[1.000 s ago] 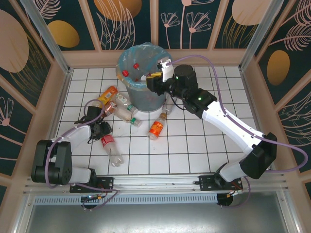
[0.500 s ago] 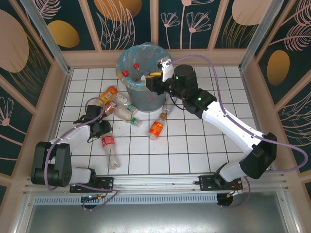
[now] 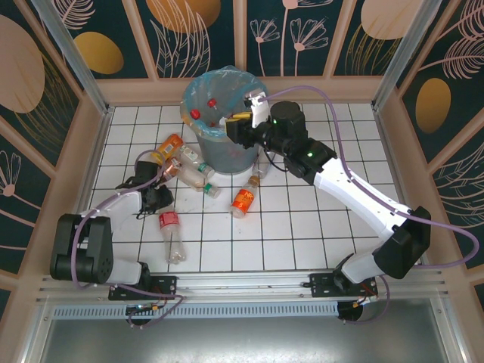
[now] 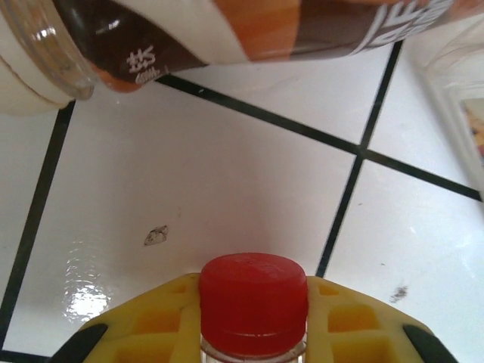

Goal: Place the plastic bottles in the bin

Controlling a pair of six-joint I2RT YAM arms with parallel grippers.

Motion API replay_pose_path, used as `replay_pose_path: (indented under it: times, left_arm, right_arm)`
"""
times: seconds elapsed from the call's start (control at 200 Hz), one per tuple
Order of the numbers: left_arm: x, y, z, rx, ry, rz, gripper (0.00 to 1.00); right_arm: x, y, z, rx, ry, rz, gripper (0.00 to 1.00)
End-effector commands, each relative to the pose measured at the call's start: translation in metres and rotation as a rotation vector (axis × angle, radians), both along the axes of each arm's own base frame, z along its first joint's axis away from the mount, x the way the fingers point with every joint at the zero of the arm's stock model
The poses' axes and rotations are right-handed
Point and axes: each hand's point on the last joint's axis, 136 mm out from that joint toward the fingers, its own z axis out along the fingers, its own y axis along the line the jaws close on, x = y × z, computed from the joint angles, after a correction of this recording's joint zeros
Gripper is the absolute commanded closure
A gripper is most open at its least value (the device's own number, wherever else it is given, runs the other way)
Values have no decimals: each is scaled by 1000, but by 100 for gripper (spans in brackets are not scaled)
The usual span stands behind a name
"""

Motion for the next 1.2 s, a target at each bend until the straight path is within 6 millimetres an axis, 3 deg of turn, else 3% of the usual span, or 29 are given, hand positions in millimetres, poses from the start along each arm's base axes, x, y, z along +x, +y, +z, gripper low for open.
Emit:
replay_pose_path:
  times: [0.0,0.05,0.21,0.385,0.545,0.656,0.746,0.826,0.906,1.046,1.196]
  left_arm:
    - [13,7,43,33,-103,7,91]
    - [16,10,71,51,-160,8,100]
    - [18,34,185,179,-395,42,100]
    - [9,50,345,251,-739,97,100]
    - [20,14,468,90,-1064,-26,100]
    - [35,-24,528,-91,-1243,-166,100]
    - [43,-42,571,-166,-1367,-227,100]
    - [57,-59,592,-147,-1420,-245,100]
    - [74,-90,597,-150,-1430,-318,100]
    - [111,-128,578,-125,-1389,-395,100]
    - [139,-158,540,-61,-1352,-518,100]
  right_arm:
    - [-5,-1,16,33,-27,-3,64]
    - [-7,-3,21,44,-44,-12,64]
    - [-18,-18,50,111,-129,-48,64]
    - [-32,-42,84,192,-234,-115,65]
    - [-43,-64,104,269,-308,-170,66]
    - [-46,-73,110,290,-319,-198,66]
    - [-48,-78,111,295,-313,-211,66]
    - [-51,-80,113,298,-313,-216,66]
    - [-52,-81,112,295,-309,-223,66]
    - [-56,-81,112,297,-303,-224,66]
    - [-57,-82,109,285,-299,-235,66]
